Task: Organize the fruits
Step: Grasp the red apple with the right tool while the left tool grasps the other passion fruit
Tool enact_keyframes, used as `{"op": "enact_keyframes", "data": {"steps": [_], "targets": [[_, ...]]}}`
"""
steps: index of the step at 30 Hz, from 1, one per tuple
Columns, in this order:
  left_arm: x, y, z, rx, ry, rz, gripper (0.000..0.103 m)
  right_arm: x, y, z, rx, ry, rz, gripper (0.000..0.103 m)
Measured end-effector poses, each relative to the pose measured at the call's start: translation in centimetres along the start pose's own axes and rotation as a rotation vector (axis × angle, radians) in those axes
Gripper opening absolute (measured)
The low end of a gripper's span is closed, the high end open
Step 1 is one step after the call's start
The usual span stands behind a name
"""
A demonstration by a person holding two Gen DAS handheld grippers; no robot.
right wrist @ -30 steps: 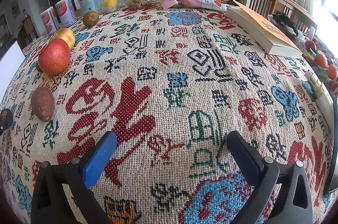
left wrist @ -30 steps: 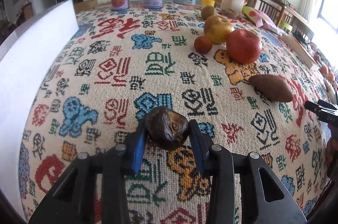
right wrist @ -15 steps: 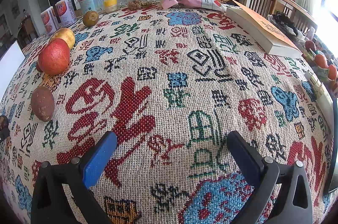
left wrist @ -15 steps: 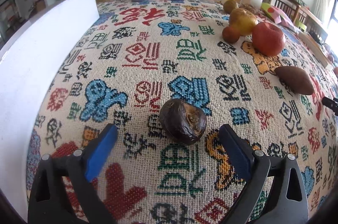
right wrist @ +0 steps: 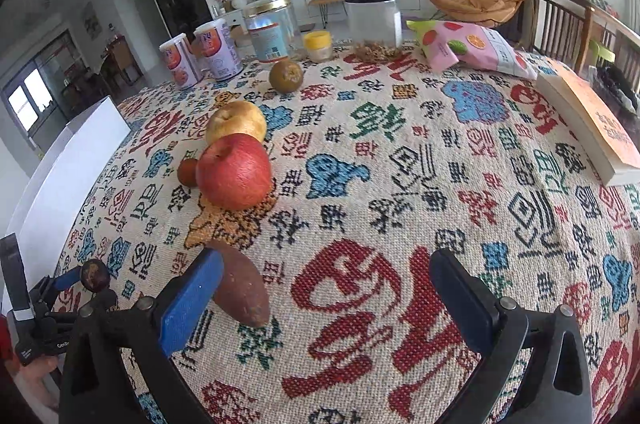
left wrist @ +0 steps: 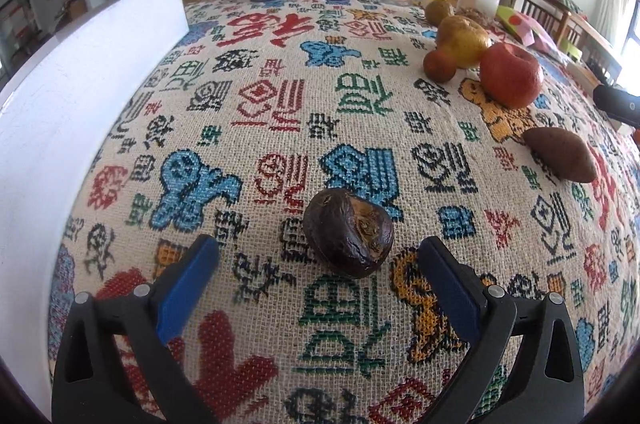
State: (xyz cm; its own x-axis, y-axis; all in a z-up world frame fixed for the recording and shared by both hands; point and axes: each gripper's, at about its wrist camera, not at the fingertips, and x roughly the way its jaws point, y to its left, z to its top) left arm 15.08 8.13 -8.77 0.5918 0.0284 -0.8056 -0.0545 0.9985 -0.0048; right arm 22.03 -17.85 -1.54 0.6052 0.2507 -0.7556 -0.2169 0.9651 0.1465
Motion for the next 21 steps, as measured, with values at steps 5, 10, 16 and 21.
{"op": "enact_keyframes", "data": {"steps": [5, 10, 16, 21], "targets": [[0.0, 0.0, 0.0, -0.002, 0.000, -0.002, 0.101, 5.7, 6.8, 3.6, -0.199, 0.109, -0.004, 0.103], [0.0, 0.0, 0.0, -0.002, 0.001, -0.003, 0.101, 10.0, 6.3, 5.0, -0.115, 0.189, -0.026, 0.075], [0.1, 0.0, 0.1, -0.002, 0.001, -0.004, 0.101, 8.6, 3.4, 4.5, -0.031, 0.180, 0.033, 0.068], [0.1, 0.0, 0.1, -0.002, 0.001, -0.004, 0.101, 5.0, -2.1, 3.2, 0.017, 0.163, -0.006, 0.068]]}}
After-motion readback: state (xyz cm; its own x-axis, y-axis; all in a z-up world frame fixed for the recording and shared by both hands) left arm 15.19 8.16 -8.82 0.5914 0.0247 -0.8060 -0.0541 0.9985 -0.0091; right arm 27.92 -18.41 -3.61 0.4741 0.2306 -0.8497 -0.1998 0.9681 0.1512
